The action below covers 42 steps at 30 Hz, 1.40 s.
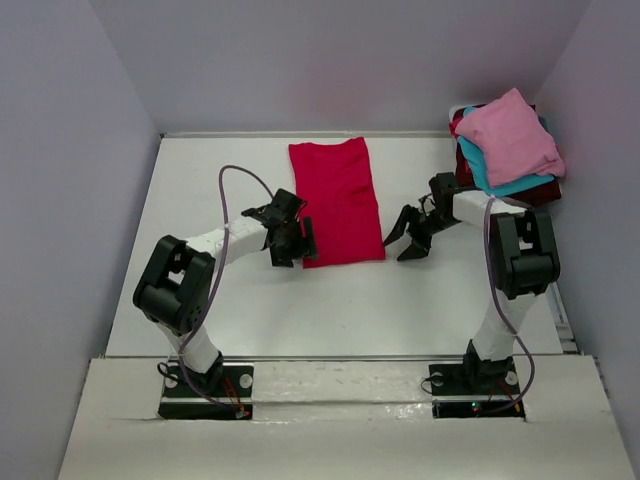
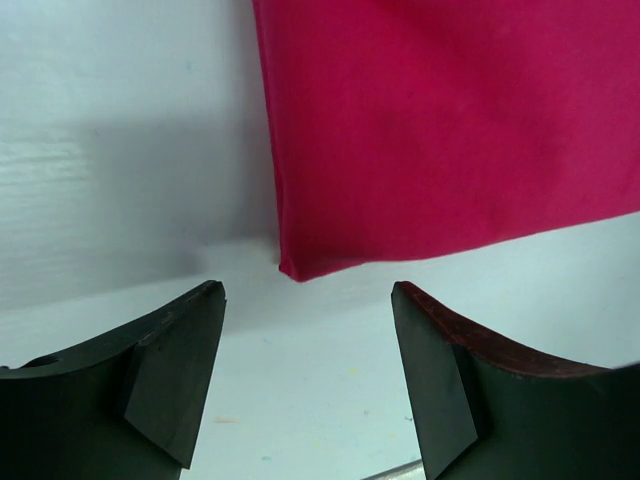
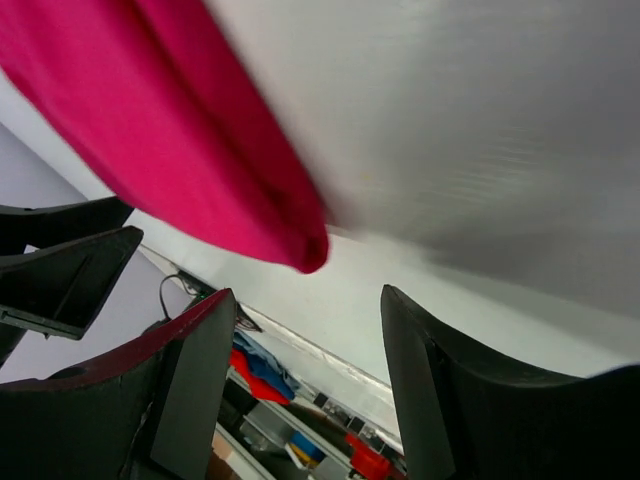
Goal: Fold and stack the t-shirts
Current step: Fold the tshirt
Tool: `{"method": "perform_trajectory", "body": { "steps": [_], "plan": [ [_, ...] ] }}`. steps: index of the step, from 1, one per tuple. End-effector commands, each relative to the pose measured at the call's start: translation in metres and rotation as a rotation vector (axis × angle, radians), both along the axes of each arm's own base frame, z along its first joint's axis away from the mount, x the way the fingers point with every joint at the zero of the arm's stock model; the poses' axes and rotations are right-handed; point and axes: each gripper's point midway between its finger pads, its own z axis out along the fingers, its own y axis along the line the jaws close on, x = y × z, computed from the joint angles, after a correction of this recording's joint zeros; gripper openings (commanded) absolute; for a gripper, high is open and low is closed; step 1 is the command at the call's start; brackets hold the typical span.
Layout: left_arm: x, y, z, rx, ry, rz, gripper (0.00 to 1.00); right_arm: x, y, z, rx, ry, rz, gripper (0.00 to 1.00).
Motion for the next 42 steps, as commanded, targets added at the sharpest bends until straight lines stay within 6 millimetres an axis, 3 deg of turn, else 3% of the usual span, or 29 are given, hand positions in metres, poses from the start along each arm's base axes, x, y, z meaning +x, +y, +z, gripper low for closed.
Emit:
{"method": "perform_trajectory", "body": {
  "steps": [1, 9, 14, 24, 42],
  "plan": [
    [-0.006, -0.023, 0.018, -0.165, -0.046, 0.007, 0.8, -0.001, 0.005, 0.0, 0.048, -0.087, 0.02, 0.66],
    [-0.014, -0.019, -0.002, -0.156, -0.014, 0.014, 0.8, 0.002, 0.008, -0.009, 0.069, -0.09, 0.026, 0.67],
    [-0.009, -0.015, -0.011, -0.151, 0.001, 0.031, 0.82, 0.004, 0.011, -0.016, 0.086, -0.082, 0.028, 0.73],
    [-0.004, 0.011, -0.029, -0.084, 0.05, 0.097, 0.82, 0.001, 0.012, -0.031, 0.096, -0.054, 0.027, 0.73],
    [-0.014, -0.009, -0.063, -0.195, 0.152, 0.055, 0.82, -0.002, 0.017, -0.057, 0.137, 0.001, 0.004, 0.71]
  ]
}}
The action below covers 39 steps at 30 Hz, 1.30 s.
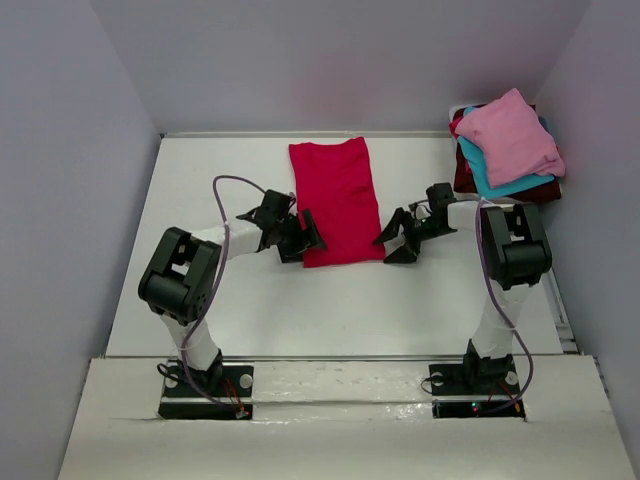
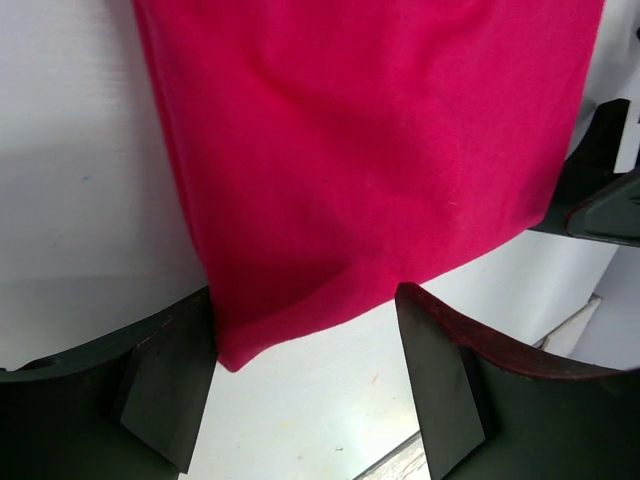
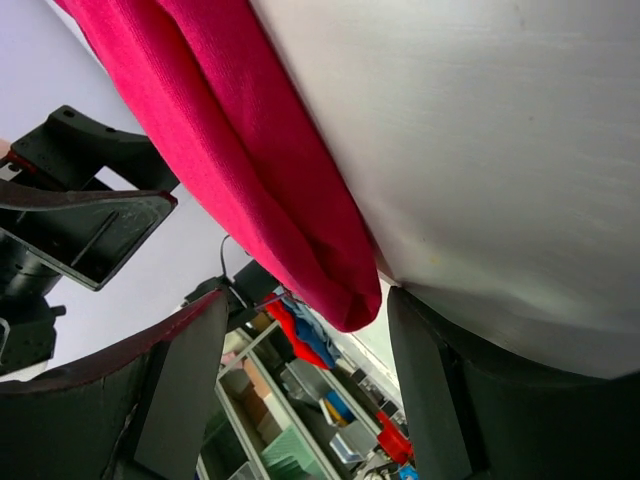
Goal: Fold and stack the t-shirts
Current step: Fold the tshirt
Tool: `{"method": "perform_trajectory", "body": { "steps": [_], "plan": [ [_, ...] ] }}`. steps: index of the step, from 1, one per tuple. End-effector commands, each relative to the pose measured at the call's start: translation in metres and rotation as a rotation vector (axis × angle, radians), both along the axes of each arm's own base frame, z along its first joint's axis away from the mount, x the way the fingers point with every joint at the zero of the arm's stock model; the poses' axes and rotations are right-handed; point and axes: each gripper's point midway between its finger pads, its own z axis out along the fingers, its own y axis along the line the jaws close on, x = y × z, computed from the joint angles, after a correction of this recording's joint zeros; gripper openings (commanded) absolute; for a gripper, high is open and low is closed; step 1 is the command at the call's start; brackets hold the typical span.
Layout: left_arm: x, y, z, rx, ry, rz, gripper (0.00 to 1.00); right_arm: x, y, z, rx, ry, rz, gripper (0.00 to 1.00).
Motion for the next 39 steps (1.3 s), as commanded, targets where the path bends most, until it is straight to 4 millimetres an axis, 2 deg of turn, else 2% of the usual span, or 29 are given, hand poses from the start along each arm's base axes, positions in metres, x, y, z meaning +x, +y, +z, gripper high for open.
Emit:
{"method": "perform_trajectory", "body": {
  "steps": [1, 8, 13, 14, 16, 20, 22, 23, 26, 30, 37, 39],
  "plan": [
    [-0.032, 0.018, -0.05, 0.084, 0.145, 0.0, 0.82, 0.0, -0.007, -0.032, -0.076, 0.002, -0.012, 0.71],
    [-0.043, 0.019, -0.051, 0.065, 0.166, 0.005, 0.81, 0.001, -0.006, -0.034, -0.067, 0.008, -0.024, 0.66],
    [-0.056, 0.026, -0.051, 0.084, 0.191, 0.01, 0.8, 0.001, -0.006, -0.036, -0.067, 0.014, -0.028, 0.53],
    [-0.057, 0.027, -0.048, 0.083, 0.189, 0.01, 0.8, 0.001, -0.006, -0.036, -0.066, 0.013, -0.028, 0.44],
    [-0.063, 0.034, -0.049, 0.109, 0.199, 0.019, 0.81, 0.002, -0.006, -0.037, -0.069, 0.011, -0.029, 0.43],
    [-0.063, 0.045, -0.041, 0.16, 0.174, 0.046, 0.83, 0.001, -0.006, -0.037, -0.067, 0.011, -0.025, 0.42],
    [-0.061, 0.047, -0.036, 0.171, 0.156, 0.053, 0.85, 0.001, -0.006, -0.037, -0.07, 0.009, -0.024, 0.38],
    [-0.062, 0.049, -0.038, 0.18, 0.161, 0.056, 0.85, 0.0, -0.006, -0.037, -0.07, 0.011, -0.024, 0.33],
    [-0.068, 0.052, -0.045, 0.189, 0.18, 0.06, 0.85, 0.0, -0.007, -0.038, -0.071, 0.013, -0.022, 0.29],
    [-0.09, 0.058, -0.059, 0.183, 0.228, 0.069, 0.86, 0.002, -0.006, -0.036, -0.067, 0.01, -0.019, 0.23],
    [-0.102, 0.041, -0.079, 0.119, 0.271, 0.037, 0.85, 0.007, -0.006, -0.033, -0.075, 0.007, -0.006, 0.2],
    [-0.1, 0.031, -0.082, 0.083, 0.27, 0.031, 0.84, 0.008, -0.006, -0.032, -0.074, 0.009, -0.004, 0.2]
  ]
}}
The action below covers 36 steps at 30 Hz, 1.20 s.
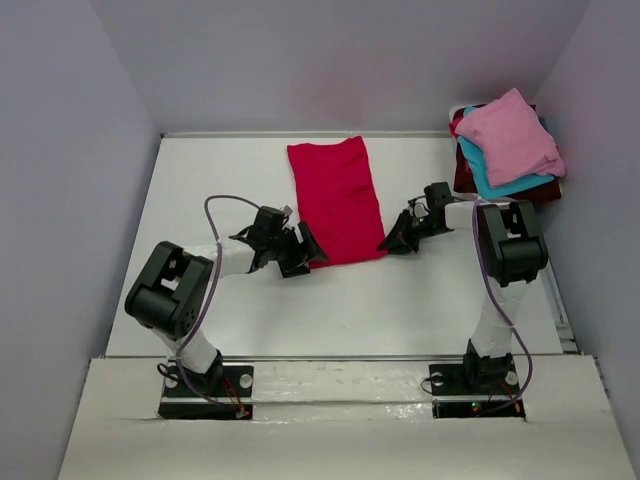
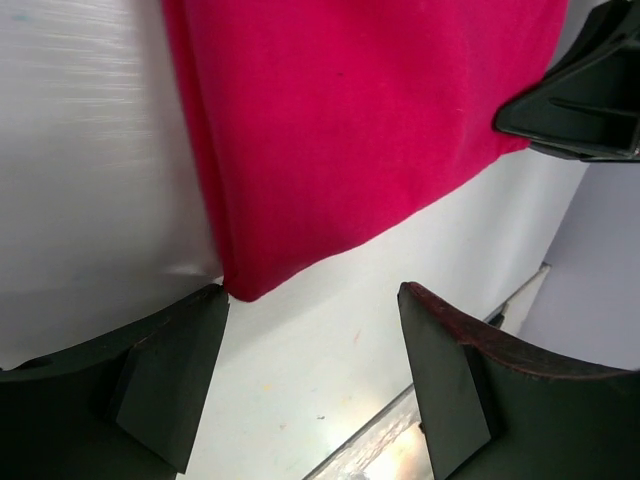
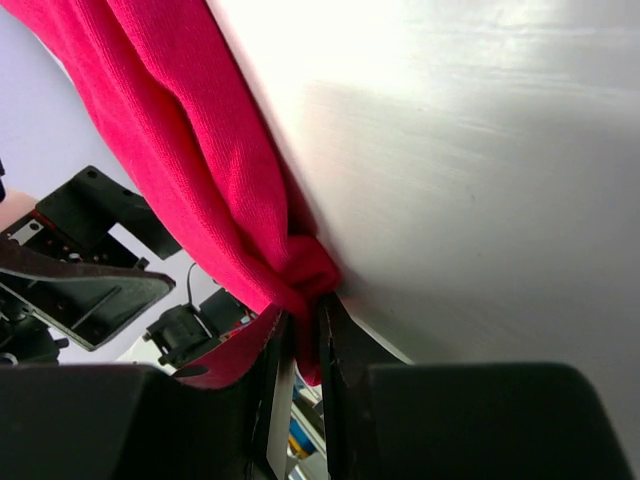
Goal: Fold and stack the t-shirts
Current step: Fold the tshirt
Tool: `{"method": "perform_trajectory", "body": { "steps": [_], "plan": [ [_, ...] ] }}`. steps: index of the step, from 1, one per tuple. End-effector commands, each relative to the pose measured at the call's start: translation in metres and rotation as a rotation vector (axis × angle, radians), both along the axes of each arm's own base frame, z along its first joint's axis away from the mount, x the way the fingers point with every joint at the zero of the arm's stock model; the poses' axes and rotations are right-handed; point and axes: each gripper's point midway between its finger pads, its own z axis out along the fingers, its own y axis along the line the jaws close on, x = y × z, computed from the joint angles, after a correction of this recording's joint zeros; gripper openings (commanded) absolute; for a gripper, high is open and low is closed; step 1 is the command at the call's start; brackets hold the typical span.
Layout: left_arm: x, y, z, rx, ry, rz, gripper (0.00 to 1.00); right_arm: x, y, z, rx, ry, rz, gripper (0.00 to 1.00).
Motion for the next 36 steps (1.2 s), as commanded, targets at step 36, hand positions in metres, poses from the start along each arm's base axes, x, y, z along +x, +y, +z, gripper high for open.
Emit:
{"method": "perform_trajectory", "body": {
  "steps": [36],
  "plan": [
    [-0.046, 0.066, -0.08, 0.316, 0.24, 0.057, 0.85, 0.003, -0.003, -0.011, -0.051, 0.075, -0.008, 0.19]
  ]
}}
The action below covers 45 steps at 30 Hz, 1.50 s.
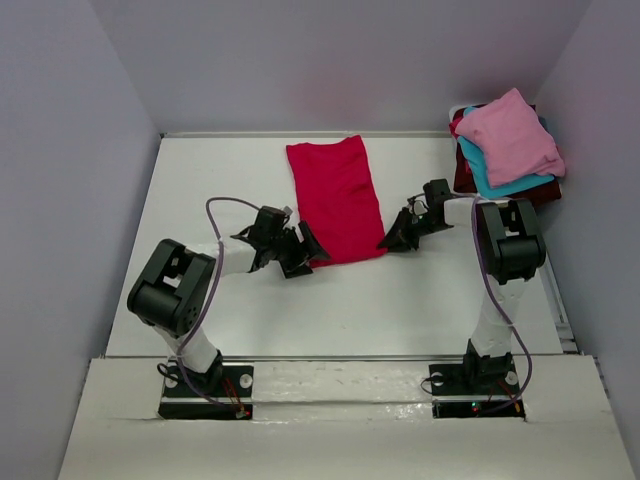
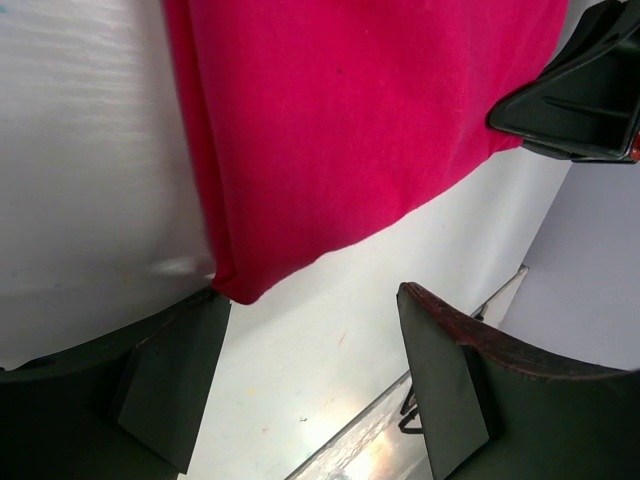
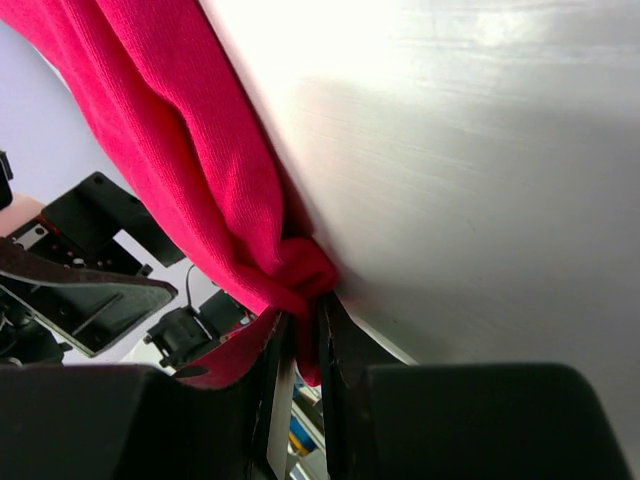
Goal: Fold and stack the t-shirts
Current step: Fold the tshirt
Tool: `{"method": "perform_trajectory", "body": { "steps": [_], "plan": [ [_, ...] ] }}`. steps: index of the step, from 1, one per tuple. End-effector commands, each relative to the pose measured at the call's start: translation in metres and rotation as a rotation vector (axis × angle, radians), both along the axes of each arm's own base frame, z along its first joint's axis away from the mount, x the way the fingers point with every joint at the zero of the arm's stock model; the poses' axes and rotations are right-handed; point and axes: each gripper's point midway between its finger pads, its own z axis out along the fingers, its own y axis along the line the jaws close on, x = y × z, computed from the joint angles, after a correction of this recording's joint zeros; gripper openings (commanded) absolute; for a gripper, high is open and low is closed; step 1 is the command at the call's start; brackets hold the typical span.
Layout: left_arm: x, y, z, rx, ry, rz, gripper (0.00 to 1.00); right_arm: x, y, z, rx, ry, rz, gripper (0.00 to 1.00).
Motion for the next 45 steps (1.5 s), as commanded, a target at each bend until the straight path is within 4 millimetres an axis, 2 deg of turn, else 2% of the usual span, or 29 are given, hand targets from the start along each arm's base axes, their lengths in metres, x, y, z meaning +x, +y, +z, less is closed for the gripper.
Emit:
{"method": "perform_trajectory", "body": {
  "steps": [1, 4, 15, 26, 32, 37, 45],
  "plan": [
    [-0.046, 0.077, -0.083, 0.367, 0.219, 0.03, 0.85, -0.003, -0.003, -0.011, -0.036, 0.06, -0.016, 0.19],
    [-0.043, 0.083, -0.084, 0.369, 0.22, 0.039, 0.85, -0.001, -0.002, -0.01, -0.035, 0.058, -0.018, 0.19],
    [-0.045, 0.079, -0.088, 0.352, 0.224, -0.002, 0.82, -0.003, -0.003, -0.009, -0.041, 0.058, -0.018, 0.19],
    [-0.067, 0.083, -0.092, 0.336, 0.258, -0.004, 0.66, -0.003, -0.003, -0.01, -0.036, 0.059, -0.024, 0.19],
    [-0.067, 0.081, -0.095, 0.324, 0.265, 0.003, 0.62, -0.004, -0.003, -0.01, -0.037, 0.058, -0.023, 0.19],
    [-0.058, 0.073, -0.097, 0.311, 0.262, -0.008, 0.61, -0.005, -0.003, -0.011, -0.036, 0.059, -0.02, 0.19],
    [-0.063, 0.073, -0.103, 0.312, 0.291, -0.013, 0.62, -0.004, -0.003, -0.009, -0.036, 0.056, -0.019, 0.19]
  ]
}}
